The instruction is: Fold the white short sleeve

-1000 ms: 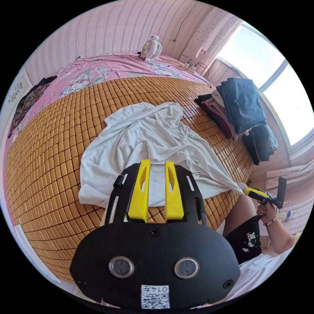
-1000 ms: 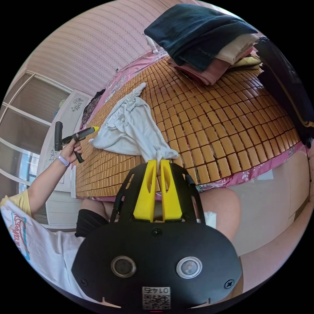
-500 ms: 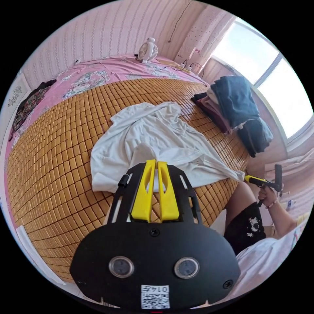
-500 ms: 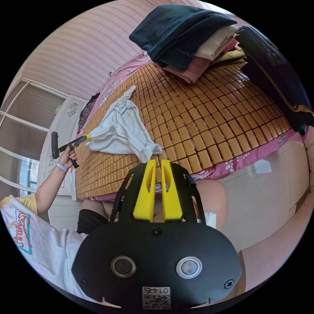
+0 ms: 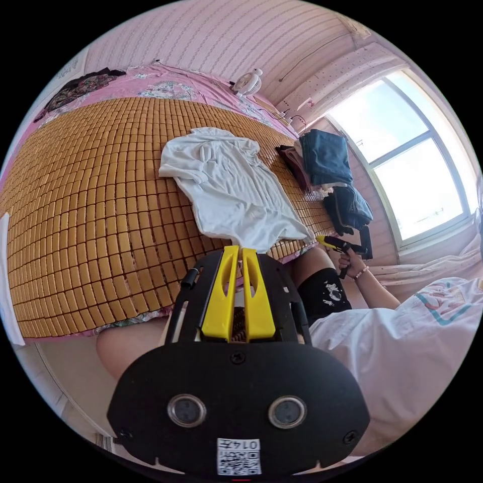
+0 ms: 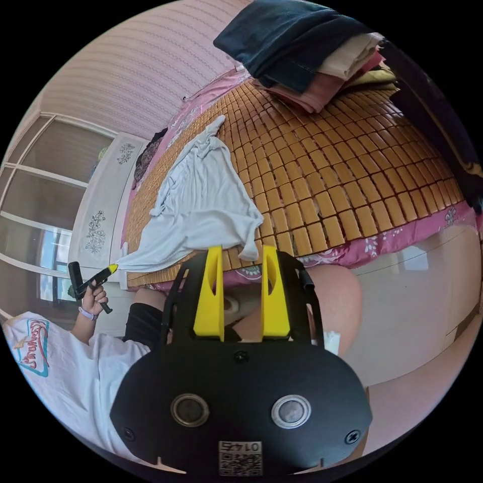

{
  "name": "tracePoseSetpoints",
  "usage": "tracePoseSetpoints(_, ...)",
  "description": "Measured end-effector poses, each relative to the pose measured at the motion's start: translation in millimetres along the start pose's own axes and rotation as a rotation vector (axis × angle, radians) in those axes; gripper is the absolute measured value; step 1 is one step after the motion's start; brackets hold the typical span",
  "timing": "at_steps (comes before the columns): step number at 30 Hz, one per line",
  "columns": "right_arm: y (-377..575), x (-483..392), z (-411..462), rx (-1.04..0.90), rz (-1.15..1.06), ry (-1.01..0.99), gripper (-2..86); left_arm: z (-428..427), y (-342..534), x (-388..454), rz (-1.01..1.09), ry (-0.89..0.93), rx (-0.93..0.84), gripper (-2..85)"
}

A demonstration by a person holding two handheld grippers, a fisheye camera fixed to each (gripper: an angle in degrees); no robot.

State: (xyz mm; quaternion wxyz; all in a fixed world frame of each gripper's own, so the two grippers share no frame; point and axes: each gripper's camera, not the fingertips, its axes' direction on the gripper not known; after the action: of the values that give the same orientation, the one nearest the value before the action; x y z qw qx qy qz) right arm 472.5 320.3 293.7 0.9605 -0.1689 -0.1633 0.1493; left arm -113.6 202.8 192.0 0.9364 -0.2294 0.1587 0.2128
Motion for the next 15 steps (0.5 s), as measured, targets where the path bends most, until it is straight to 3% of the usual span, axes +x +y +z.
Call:
tracePoseSetpoints(4,-2.2,4.1,16.1,-0.18,0.02,0.092,4.8,-12.1,29.3,-5.7,-0.033,-0.009,0.022,-1.0)
tracePoseSetpoints(8,16.7,9.1,-7.8,-0.167,-0.016,0.078,1.9,-27.0,62.6,-10.9,-0.055,-0.017,0.032,-1.0)
tracePoseSetpoints(12,50.5,24.2,-53.6,-0.088,-0.01,-0.136,1.0,-46.4,93.7,-13.6,-0.071,-0.011,0.078,-1.0)
tracePoseSetpoints(15,68.5,25.9,-102.9,0.088,-0.026,-0.349,0.7,-84.1,117.3,-12.7,-0.069,0.044,0.252,-1.0)
